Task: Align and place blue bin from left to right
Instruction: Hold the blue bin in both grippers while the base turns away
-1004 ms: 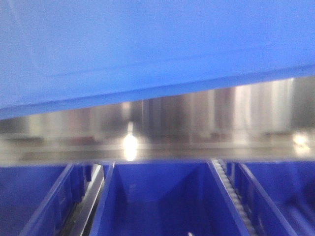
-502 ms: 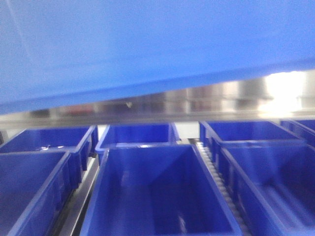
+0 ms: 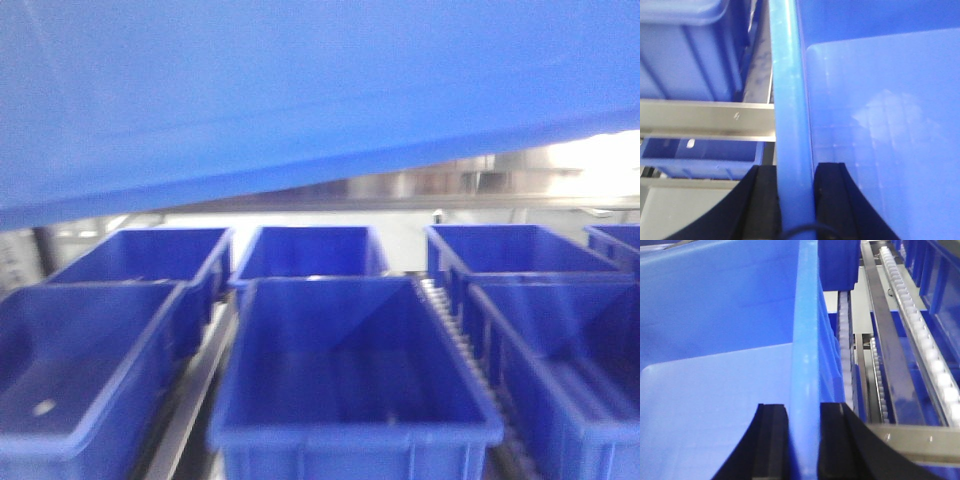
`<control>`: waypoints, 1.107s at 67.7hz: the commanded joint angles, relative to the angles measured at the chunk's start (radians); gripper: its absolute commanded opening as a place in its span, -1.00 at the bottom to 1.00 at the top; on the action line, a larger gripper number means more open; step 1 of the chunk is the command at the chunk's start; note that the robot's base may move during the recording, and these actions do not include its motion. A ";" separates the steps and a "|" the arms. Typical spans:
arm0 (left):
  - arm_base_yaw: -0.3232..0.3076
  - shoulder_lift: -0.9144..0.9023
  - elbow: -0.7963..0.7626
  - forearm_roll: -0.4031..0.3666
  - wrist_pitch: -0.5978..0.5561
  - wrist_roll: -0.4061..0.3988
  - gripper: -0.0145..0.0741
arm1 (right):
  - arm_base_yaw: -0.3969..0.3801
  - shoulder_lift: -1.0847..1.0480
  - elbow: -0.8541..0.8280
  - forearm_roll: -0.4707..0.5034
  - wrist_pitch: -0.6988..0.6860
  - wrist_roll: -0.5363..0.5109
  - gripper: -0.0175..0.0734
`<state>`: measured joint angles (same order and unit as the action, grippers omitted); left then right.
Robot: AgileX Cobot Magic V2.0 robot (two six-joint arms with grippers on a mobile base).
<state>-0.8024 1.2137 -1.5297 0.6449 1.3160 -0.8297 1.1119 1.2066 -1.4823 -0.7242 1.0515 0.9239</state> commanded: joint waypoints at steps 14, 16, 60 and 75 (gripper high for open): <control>-0.021 0.000 -0.011 -0.049 -0.163 0.011 -0.92 | 0.017 0.004 -0.006 0.028 -0.208 0.001 -0.79; -0.021 0.000 -0.011 -0.049 -0.163 0.011 -0.92 | 0.017 0.004 -0.006 0.028 -0.208 0.001 -0.79; -0.021 0.000 -0.011 -0.049 -0.163 0.011 -0.92 | 0.017 0.004 -0.006 0.028 -0.208 0.001 -0.79; -0.021 0.000 -0.011 -0.049 -0.163 0.011 -0.92 | 0.017 0.004 -0.006 0.028 -0.208 0.001 -0.79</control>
<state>-0.8024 1.2137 -1.5297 0.6392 1.3023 -0.8235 1.1137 1.2109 -1.4823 -0.6857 1.1715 0.9258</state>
